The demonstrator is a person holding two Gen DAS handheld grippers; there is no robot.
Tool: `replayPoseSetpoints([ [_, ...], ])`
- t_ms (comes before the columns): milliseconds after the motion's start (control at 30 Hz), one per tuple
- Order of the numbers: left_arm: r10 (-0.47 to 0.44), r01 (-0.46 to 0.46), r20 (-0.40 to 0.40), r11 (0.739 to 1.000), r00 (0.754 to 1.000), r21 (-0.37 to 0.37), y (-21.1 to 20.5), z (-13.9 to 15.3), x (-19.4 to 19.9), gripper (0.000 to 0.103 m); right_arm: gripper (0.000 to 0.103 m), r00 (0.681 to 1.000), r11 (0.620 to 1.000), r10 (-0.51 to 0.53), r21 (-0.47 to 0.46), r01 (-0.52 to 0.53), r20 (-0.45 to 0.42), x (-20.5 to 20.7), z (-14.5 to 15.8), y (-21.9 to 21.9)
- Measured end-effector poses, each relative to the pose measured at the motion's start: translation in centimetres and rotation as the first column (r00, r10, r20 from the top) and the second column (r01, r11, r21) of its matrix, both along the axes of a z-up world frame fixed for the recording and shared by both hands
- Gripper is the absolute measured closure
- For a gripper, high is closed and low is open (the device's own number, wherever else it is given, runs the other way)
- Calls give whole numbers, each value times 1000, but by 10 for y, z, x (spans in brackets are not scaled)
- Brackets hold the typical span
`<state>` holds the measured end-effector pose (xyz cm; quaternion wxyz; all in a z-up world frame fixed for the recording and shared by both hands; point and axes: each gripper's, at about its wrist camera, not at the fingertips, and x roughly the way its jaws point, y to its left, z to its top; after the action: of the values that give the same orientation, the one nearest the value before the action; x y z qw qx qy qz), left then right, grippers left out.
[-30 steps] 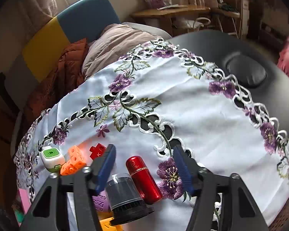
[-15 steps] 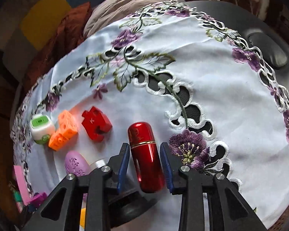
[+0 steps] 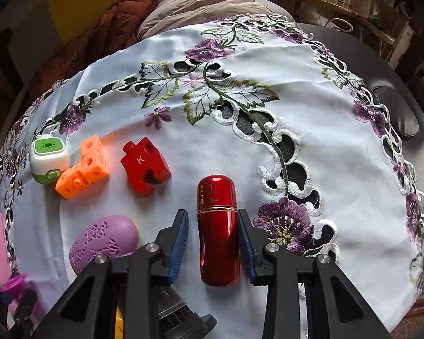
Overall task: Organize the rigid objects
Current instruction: 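Carry the magenta cup with the left tool into the tray while the right tool grasps the red lipstick tube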
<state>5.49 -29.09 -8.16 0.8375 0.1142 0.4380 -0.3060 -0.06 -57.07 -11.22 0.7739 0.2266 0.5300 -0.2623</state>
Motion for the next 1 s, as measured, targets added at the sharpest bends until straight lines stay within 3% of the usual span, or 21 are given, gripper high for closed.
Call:
replayPoseSetpoints([
  [600,28,-25,27,995,999,-98,40,44,-23,50,65,1000,999,30,-44,-30,2,1,1,5],
  [833,130,-131,-20,982,991,-133,94,48,-11,50,66,999,997,38,-68,-38,2,1,2,8],
  [1000,251,-255,-47,956,967,-145,147,46,6,50,67,999,995,52,-83,-52,2,2,2,10],
])
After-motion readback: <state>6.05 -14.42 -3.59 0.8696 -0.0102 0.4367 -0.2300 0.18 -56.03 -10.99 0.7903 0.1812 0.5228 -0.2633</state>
